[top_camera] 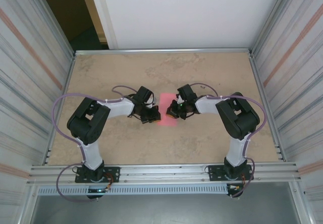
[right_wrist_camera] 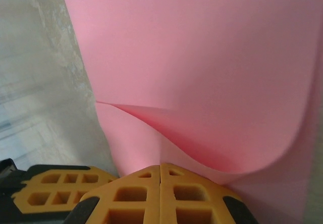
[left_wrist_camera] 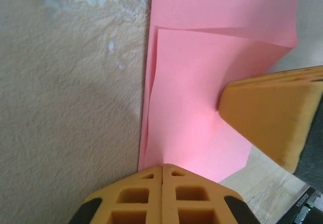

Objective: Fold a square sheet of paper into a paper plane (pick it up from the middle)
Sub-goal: Fold the triangle a second time at the center of the table.

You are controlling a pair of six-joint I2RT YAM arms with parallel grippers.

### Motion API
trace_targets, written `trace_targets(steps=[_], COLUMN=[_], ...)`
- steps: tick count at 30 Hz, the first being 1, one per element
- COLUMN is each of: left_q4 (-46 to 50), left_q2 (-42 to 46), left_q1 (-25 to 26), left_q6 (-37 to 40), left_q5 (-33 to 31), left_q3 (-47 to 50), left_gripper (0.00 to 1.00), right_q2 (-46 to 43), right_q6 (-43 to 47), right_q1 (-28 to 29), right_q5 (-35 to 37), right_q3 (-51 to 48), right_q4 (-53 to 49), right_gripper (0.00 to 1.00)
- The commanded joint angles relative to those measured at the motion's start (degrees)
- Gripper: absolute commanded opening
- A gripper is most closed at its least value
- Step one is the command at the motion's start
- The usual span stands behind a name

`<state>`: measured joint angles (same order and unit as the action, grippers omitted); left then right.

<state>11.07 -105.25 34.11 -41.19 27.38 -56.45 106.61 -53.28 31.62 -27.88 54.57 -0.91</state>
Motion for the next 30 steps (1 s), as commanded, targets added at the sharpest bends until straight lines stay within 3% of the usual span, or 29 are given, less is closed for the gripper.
trace_targets(steps=[1,11,30], left_q4=[4.25,4.47,5.26], left_q2=[-2.13,-2.33,-2.73], left_q1=[-0.3,-0.33,-0.34], left_q6=[0.76,0.94,0.85], left_q5=[-2.8,-2.83,-3.03], left_q3=[1.79,1.47,1.51], left_gripper=[0.0,0.0,0.0], right_q2=[-3.74,-2.22,2.45], right_q6=[8.33,10.88,10.6], right_q1=[-0.62,3.61,4.18], right_q5=[0.66,-0.05,0.03], right_q3=[1.97,3.5,5.61], right_q4=[-4.98,-5.54,-6.12], right_gripper=[0.02,0.02,0.01])
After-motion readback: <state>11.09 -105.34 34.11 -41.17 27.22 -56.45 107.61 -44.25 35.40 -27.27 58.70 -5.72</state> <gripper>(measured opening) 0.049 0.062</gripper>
